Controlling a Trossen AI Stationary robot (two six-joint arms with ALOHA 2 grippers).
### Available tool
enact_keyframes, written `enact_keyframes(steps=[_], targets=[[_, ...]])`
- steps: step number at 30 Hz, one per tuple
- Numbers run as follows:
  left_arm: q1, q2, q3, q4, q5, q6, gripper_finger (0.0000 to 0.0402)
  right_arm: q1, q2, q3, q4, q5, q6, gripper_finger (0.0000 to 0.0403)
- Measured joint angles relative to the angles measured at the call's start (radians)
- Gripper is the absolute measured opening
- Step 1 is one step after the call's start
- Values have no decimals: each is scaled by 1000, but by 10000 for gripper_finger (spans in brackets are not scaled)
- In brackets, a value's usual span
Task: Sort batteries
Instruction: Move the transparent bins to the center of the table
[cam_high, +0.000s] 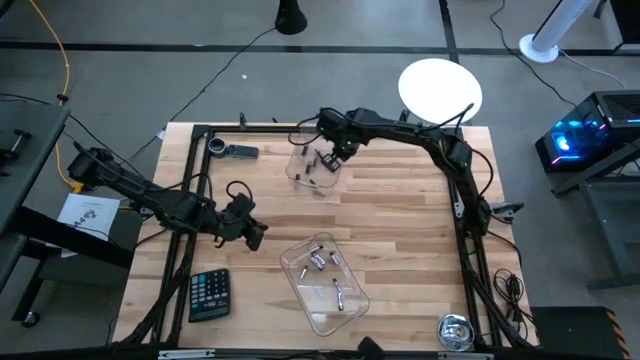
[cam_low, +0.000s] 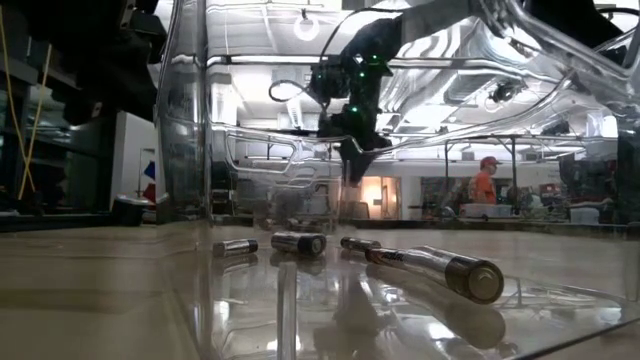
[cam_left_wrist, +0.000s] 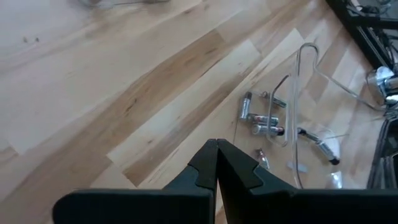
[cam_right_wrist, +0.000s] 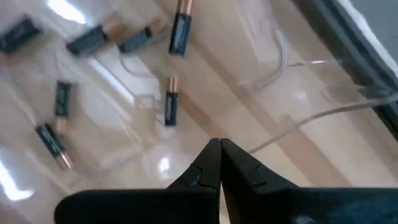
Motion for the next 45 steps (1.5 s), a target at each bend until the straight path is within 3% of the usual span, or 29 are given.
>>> enact_keyframes(steps=[10,19,24,27,31,35,41,45], targets=[[0,0,0,0,-7,65,0,24,-32,-4,-212,8,-69,0],[0,0,0,0,-5,105,0,121,-46,-4,-369,10,-103,0],[-28,-23,1,3,97,111,0,212,-81,-5,-455,-5,-104,0],[-94,-30,1,2,163,94,0,290,-131,-4,-461,-105,-115,0],[-229,-4,1,-1,170,44,0,417,-177,-11,-463,-190,-88,0],[-366,68,1,-28,183,-52,0,569,-228,-153,-429,-314,-45,0],[-471,209,1,5,245,-141,0,831,-337,-501,-149,-567,182,0],[-432,259,1,49,271,-110,0,966,-366,-580,136,-650,402,0]])
